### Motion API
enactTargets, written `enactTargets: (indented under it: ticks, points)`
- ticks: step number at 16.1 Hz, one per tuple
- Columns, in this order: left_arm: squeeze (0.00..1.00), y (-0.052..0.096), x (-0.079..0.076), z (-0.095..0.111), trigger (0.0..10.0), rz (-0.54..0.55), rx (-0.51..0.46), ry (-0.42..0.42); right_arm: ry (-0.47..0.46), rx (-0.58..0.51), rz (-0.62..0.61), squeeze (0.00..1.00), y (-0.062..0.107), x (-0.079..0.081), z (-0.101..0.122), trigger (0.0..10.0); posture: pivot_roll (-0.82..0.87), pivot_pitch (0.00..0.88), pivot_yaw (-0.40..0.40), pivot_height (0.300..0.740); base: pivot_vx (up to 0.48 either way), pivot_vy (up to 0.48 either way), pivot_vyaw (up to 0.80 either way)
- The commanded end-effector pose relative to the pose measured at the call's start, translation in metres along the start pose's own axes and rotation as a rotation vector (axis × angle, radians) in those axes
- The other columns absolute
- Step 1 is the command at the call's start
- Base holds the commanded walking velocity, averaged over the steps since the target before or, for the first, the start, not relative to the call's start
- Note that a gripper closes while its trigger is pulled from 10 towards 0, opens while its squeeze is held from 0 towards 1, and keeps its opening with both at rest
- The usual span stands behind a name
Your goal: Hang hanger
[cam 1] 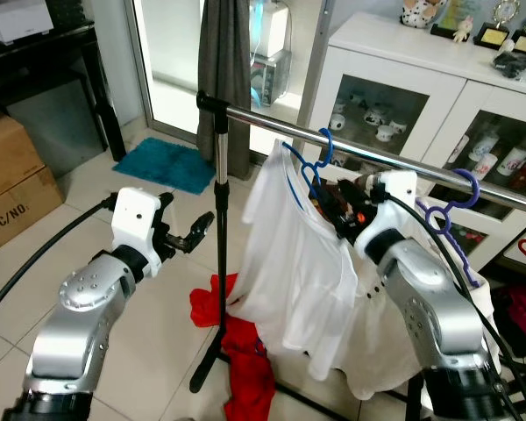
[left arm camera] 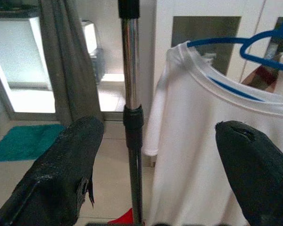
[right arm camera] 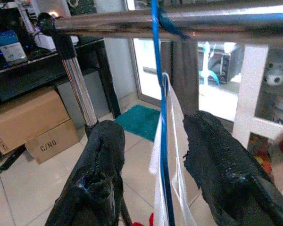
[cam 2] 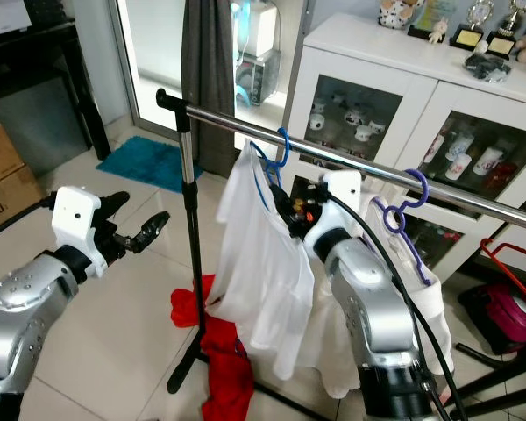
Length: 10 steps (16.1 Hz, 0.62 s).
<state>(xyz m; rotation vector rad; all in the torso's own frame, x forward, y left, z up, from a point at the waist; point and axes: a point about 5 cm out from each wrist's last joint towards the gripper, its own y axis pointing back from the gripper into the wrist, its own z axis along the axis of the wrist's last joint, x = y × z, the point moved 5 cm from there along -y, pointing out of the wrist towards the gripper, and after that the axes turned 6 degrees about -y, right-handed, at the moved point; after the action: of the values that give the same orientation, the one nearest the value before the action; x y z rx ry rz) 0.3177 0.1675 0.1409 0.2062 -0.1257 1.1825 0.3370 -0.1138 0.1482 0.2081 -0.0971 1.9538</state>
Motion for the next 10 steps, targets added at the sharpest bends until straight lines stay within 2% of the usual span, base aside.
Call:
enactTargets:
  ticks: [1, 4, 6, 10]
  points:
    - [0.0, 0.001, -0.005, 0.003, 10.0, 0.007, -0.015, -0.011, -0.027, -0.004, -0.026, 0.0, 0.008, -0.008, 0.001, 10.0, -0.01, 0.0, -0.078, 0.74, 0.0, -0.311, 0.0]
    - [0.0, 0.002, -0.009, 0.005, 10.0, -0.008, -0.02, -0.024, -0.037, -0.043, -0.019, 0.0, 0.02, -0.006, -0.003, 10.0, -0.01, 0.0, -0.076, 0.74, 0.0, -0.329, 0.0]
    - [0.0, 0.001, -0.011, 0.006, 10.0, -0.024, -0.022, -0.036, -0.016, -0.048, -0.012, 0.0, 0.023, -0.004, -0.002, 10.0, -0.01, 0.0, -0.072, 0.74, 0.0, -0.33, 0.0]
    - [0.0, 0.002, -0.016, 0.005, 10.0, -0.039, -0.017, -0.035, -0.043, -0.039, 0.009, 0.0, 0.031, 0.002, -0.007, 10.0, -0.01, 0.0, -0.072, 0.74, 0.0, -0.328, 0.0]
